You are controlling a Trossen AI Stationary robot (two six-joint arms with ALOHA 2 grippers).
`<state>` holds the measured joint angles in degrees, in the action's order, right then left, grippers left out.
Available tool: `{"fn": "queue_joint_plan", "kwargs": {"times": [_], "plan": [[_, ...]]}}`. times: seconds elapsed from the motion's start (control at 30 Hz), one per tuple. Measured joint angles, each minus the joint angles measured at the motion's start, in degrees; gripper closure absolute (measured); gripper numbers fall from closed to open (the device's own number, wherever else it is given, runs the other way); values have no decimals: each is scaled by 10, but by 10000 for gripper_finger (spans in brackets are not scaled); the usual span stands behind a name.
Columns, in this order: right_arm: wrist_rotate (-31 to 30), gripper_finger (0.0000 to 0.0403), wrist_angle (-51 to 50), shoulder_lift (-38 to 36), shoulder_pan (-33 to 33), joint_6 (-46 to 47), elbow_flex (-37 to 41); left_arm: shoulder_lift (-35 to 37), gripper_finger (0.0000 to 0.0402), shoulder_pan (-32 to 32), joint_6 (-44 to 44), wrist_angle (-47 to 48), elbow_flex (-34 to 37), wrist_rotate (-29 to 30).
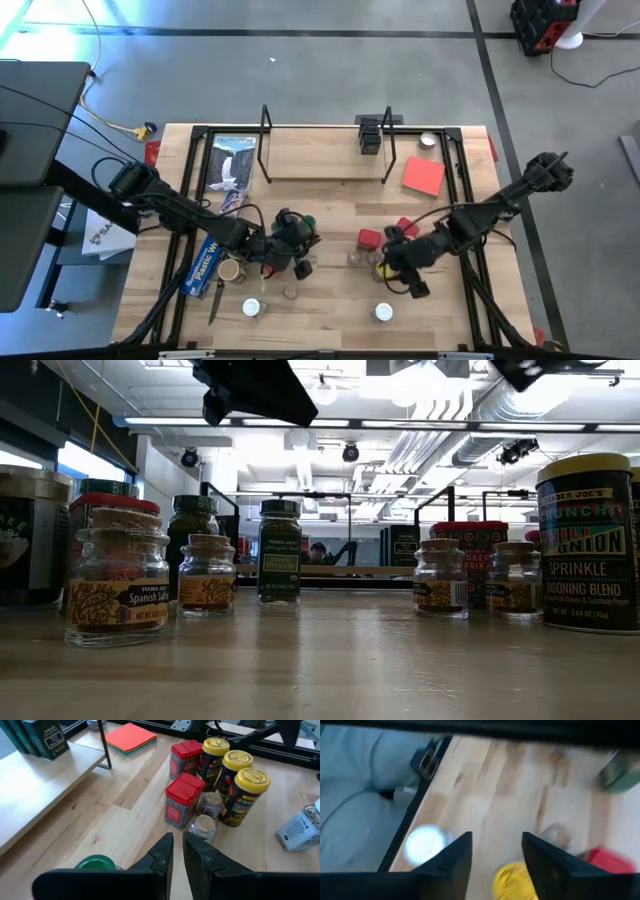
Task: Shelf spices
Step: Put the transparent seasoning bottle on the shelf
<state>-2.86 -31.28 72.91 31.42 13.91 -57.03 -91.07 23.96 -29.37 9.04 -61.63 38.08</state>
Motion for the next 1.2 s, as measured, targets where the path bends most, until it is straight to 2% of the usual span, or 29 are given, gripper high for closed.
{"fn": "queue_joint_plan", "kwargs": {"times": [0.17, 0.33, 0.53, 0.77, 0.87, 1.03, 1.2], "plan": [[-8, 177, -22, 14, 48, 15, 10, 0, 365, -4, -4, 0, 0, 0], [-62, 149, -13, 24, 73, 46, 10, 0, 365, -4, -4, 0, 0, -1], [-108, 141, -9, 25, 73, 36, 3, 0, 365, -6, -4, 0, 0, -1], [-220, 141, 3, 25, 39, 6, -34, 0, 365, -8, -5, -3, 0, -1], [-191, 141, 30, 29, 11, -13, -37, 0, 365, -8, -5, -5, 0, 0], [-84, 141, 110, 79, -33, -87, -37, 0, 365, -14, -5, -5, 0, 0], [-25, 141, 107, 143, -62, -157, -37, 0, 365, -15, -5, -5, 0, -3]]}}
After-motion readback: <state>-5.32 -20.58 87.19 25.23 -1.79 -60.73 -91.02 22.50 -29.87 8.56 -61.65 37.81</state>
